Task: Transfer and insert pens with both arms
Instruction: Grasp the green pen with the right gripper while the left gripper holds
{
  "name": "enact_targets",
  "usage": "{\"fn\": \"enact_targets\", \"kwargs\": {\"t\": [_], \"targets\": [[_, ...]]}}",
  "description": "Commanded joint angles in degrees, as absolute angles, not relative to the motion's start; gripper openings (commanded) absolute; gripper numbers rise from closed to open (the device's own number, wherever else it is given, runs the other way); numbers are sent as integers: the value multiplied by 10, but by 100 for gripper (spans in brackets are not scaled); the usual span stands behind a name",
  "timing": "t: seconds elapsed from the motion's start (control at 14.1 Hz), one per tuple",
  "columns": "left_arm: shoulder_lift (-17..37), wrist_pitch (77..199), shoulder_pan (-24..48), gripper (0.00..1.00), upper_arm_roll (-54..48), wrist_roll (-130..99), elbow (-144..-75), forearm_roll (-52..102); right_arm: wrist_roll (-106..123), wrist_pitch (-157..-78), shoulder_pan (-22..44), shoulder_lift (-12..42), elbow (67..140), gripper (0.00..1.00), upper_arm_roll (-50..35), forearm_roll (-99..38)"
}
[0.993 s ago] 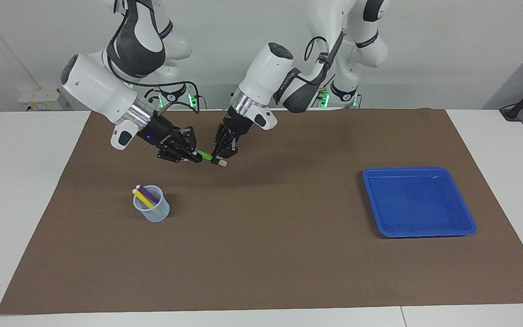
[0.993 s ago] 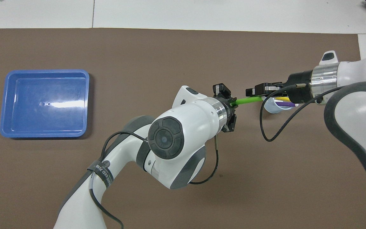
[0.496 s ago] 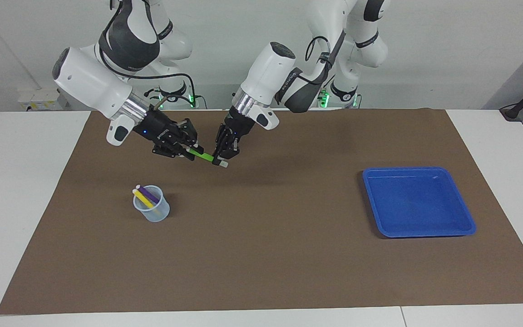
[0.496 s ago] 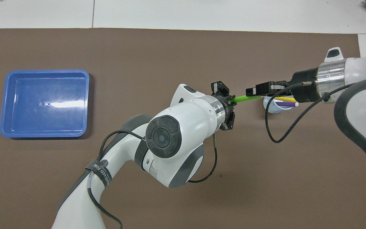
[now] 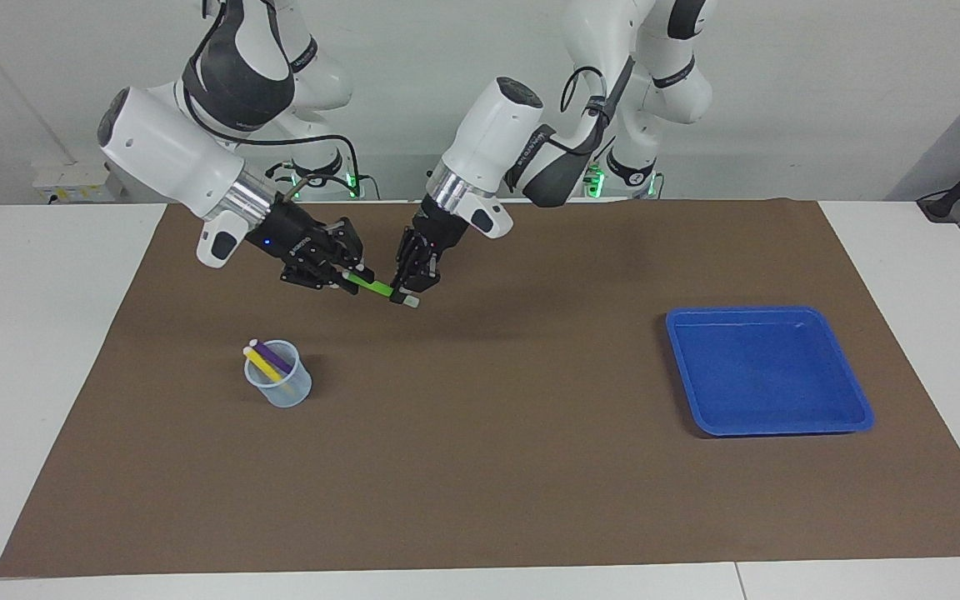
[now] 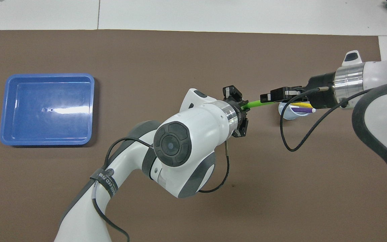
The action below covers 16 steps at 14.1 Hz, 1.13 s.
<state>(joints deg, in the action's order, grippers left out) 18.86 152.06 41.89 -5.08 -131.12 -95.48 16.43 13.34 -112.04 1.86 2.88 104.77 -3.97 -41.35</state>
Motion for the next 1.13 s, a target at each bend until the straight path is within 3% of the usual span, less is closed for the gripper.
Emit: {"fn": "enact_targets", "kwargs": {"t": [0.0, 0.21, 0.43, 0.64, 0.71, 1.06], "targets": [[190, 1530, 424, 0, -46, -1312, -956, 173, 118, -1113, 18, 30, 1045, 15, -45, -405], [190, 1532, 423, 0, -46, -1309, -956, 173, 119, -1114, 18, 30, 1045, 0, -45, -402], [190, 1532, 423, 0, -46, -1306, -956, 173, 118, -1114, 19, 30, 1044, 0, -45, -399], [189, 1529, 419, 20, -46, -1306, -956, 168, 118, -1106, 14, 31, 1034, 0, -45, -375], [188, 1524, 419, 31, -45, -1306, -956, 168, 117, -1106, 13, 31, 1032, 0, -45, -371], [181, 1510, 411, 55, -43, -1304, -958, 168, 116, -1106, 18, 36, 1019, 0, -45, -308]]}}
